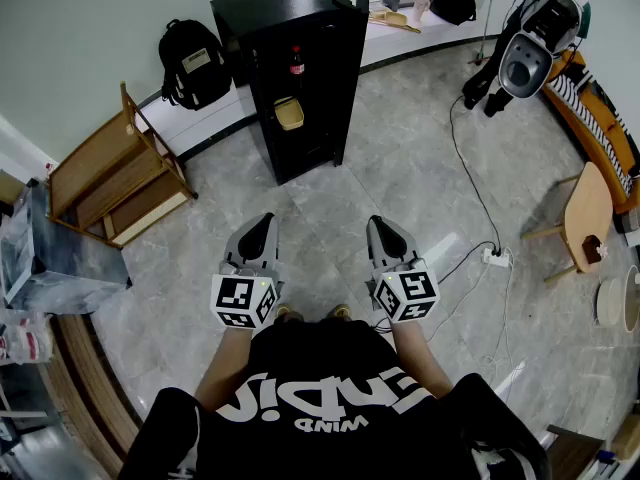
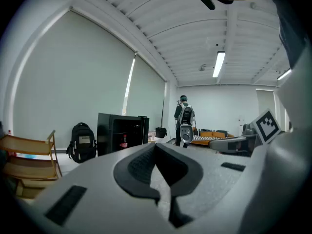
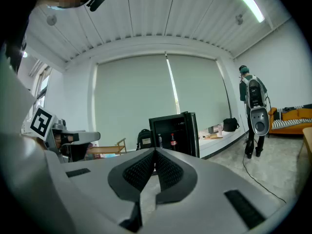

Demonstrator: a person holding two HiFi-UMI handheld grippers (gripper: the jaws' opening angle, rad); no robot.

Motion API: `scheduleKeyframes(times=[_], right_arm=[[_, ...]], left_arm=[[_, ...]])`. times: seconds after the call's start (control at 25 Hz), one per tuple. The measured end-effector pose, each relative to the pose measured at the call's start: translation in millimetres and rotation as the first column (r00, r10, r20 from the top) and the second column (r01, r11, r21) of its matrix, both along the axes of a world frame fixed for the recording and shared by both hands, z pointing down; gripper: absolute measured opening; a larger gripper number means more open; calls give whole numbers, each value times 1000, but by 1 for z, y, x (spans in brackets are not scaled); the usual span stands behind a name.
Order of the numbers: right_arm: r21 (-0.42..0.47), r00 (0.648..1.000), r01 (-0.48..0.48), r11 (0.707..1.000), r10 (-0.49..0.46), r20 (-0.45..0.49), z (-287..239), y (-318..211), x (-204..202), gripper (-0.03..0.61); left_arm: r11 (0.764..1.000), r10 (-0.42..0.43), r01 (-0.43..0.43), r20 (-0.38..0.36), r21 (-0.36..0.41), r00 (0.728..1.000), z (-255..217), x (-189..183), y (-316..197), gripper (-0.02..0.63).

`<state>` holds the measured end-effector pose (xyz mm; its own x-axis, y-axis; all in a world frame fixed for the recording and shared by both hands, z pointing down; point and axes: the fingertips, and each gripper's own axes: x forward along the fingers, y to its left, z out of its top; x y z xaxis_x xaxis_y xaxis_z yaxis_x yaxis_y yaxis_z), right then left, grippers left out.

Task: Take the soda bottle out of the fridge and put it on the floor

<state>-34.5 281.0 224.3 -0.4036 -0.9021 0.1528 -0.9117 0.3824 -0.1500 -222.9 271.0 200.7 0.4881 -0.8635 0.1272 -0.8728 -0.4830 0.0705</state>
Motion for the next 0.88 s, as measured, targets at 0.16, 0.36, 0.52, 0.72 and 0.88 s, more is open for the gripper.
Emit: scheduleKeyframes(times=[0.16, 0.36, 0.52, 0.72, 0.88], right_arm=[[8, 1000, 4, 1000, -4, 1, -1, -4, 5, 21], [-11, 1000, 21, 1000, -21, 10, 3, -7, 21, 23], [-17, 999, 42, 999, -42, 9, 9, -6, 41, 21], [-27, 998, 69, 997, -69, 9, 19, -15, 61, 21], [-24, 997, 71, 997, -71, 8, 25, -33, 73, 22]], left_arm=[[1000, -5, 5, -4, -3, 1000, 0, 5, -5, 5], [1000, -4, 4, -4, 2, 1000, 0, 20, -8, 6], [1000, -7, 7, -10, 12, 1000, 0, 39, -10, 6], [998, -53, 54, -49, 34, 997, -3, 55, -18, 6], [999, -41, 43, -61, 30, 997, 1, 67, -35, 6]])
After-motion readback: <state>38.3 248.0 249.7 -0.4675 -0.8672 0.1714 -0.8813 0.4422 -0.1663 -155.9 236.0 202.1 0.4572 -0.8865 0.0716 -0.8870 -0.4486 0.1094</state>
